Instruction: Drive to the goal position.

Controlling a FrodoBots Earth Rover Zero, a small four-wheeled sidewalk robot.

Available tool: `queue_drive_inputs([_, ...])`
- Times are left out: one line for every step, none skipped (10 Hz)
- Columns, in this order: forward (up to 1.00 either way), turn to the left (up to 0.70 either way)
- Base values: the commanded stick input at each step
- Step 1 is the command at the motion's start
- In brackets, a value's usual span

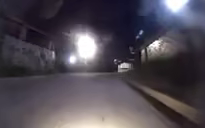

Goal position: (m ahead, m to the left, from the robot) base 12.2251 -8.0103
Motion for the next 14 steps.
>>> queue_drive_inputs([0.7, 0.0])
queue_drive_inputs([0.7, 0.0])
queue_drive_inputs([0.7, 0.0])
queue_drive_inputs([0.7, 0.0])
queue_drive_inputs([0.7, 0.0])
queue_drive_inputs([0.7, 0.0])
queue_drive_inputs([0.7, 0.0])
queue_drive_inputs([0.7, 0.0])
queue_drive_inputs([0.7, 0.0])
queue_drive_inputs([0.7, 0.0])
queue_drive_inputs([0.7, 0.0])
queue_drive_inputs([0.7, 0.0])
queue_drive_inputs([0.7, 0.0])
queue_drive_inputs([0.7, 0.0])
